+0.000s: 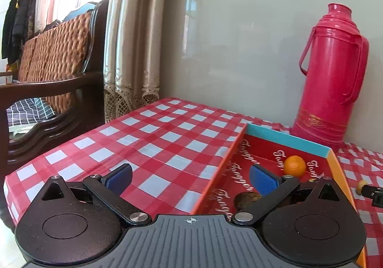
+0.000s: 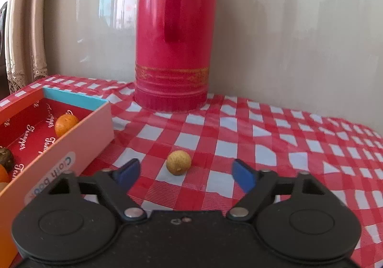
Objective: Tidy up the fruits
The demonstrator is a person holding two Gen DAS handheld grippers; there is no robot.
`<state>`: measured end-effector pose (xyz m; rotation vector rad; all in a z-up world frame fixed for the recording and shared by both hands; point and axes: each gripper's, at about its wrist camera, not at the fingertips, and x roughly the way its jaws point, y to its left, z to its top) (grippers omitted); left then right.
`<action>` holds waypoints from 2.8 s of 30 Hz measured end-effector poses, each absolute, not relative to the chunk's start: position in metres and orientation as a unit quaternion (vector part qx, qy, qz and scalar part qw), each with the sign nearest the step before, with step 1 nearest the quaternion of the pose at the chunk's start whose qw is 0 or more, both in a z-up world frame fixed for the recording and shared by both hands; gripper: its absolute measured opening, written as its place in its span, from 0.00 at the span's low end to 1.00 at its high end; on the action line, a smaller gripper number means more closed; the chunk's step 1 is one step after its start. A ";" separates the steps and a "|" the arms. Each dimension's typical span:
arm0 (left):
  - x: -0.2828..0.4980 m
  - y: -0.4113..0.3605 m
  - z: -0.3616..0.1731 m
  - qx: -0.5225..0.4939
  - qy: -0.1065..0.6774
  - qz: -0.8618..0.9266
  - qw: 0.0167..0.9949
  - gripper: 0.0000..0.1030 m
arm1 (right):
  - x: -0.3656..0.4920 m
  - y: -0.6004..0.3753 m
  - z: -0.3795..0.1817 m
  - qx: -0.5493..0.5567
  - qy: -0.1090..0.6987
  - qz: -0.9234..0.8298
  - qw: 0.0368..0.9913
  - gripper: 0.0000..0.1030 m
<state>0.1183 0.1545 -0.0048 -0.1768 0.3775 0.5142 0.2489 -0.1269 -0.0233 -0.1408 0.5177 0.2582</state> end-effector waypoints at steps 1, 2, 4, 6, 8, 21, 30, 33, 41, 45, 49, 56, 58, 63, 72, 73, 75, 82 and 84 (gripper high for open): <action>0.119 0.156 -0.005 -0.088 0.185 0.254 0.945 1.00 | 0.251 -0.127 -0.024 -0.066 0.258 0.128 0.955 0.68; 0.119 0.158 -0.005 -0.089 0.186 0.255 0.945 1.00 | 0.254 -0.127 -0.025 -0.063 0.260 0.128 0.955 0.65; 0.121 0.160 -0.007 -0.088 0.189 0.256 0.944 1.00 | 0.257 -0.126 -0.025 -0.058 0.264 0.130 0.954 0.59; 0.122 0.162 -0.008 -0.088 0.192 0.256 0.943 1.00 | 0.260 -0.122 -0.025 -0.053 0.266 0.133 0.953 0.55; 0.123 0.162 -0.008 -0.085 0.194 0.256 0.943 1.00 | 0.264 -0.117 -0.026 -0.052 0.272 0.134 0.951 0.48; 0.117 0.172 -0.010 -0.085 0.202 0.252 0.942 1.00 | 0.280 -0.111 -0.032 -0.051 0.306 0.129 0.942 0.16; 0.093 0.160 -0.004 -0.081 0.196 0.237 0.948 1.00 | 0.220 -0.099 0.006 -0.046 0.256 0.164 0.951 0.17; 0.079 0.154 -0.003 -0.077 0.196 0.230 0.950 1.00 | 0.193 -0.088 0.014 -0.050 0.246 0.185 0.950 0.17; 0.040 0.151 -0.008 -0.066 0.201 0.225 0.951 1.00 | 0.143 -0.048 0.025 -0.049 0.232 0.237 0.942 0.17; 0.026 0.157 -0.013 -0.066 0.205 0.228 0.950 1.00 | 0.132 -0.030 0.028 -0.043 0.227 0.251 0.940 0.17; 0.019 0.164 -0.014 -0.069 0.207 0.228 0.949 1.00 | 0.122 -0.019 0.030 -0.040 0.190 0.241 0.951 0.91; 0.013 0.154 -0.008 -0.079 0.205 0.203 0.954 1.00 | 0.107 -0.044 0.043 -0.025 0.159 0.218 0.963 0.95; 0.002 0.142 -0.001 -0.083 0.203 0.186 0.958 1.00 | 0.091 -0.066 0.048 -0.020 0.146 0.201 0.968 0.95; -0.051 0.098 0.014 -0.075 0.170 0.140 0.972 1.00 | 0.028 -0.126 0.046 -0.009 0.110 0.167 0.980 0.95; -0.080 0.034 0.014 -0.020 0.137 0.085 0.987 1.00 | -0.011 -0.176 0.023 -0.008 0.125 0.140 0.982 0.95; -0.079 0.029 0.015 -0.012 0.130 0.083 0.988 1.00 | -0.012 -0.178 0.020 -0.010 0.128 0.139 0.982 0.95; -0.074 0.019 0.014 0.005 0.132 0.086 0.987 1.00 | -0.013 -0.183 0.018 -0.014 0.140 0.131 0.981 0.95; -0.076 0.011 0.016 0.030 0.138 0.086 0.986 1.00 | -0.021 -0.206 0.019 0.000 0.128 0.118 0.985 0.95; -0.075 0.016 0.016 0.017 0.143 0.092 0.985 1.00 | -0.018 -0.208 0.018 0.005 0.134 0.119 0.984 0.95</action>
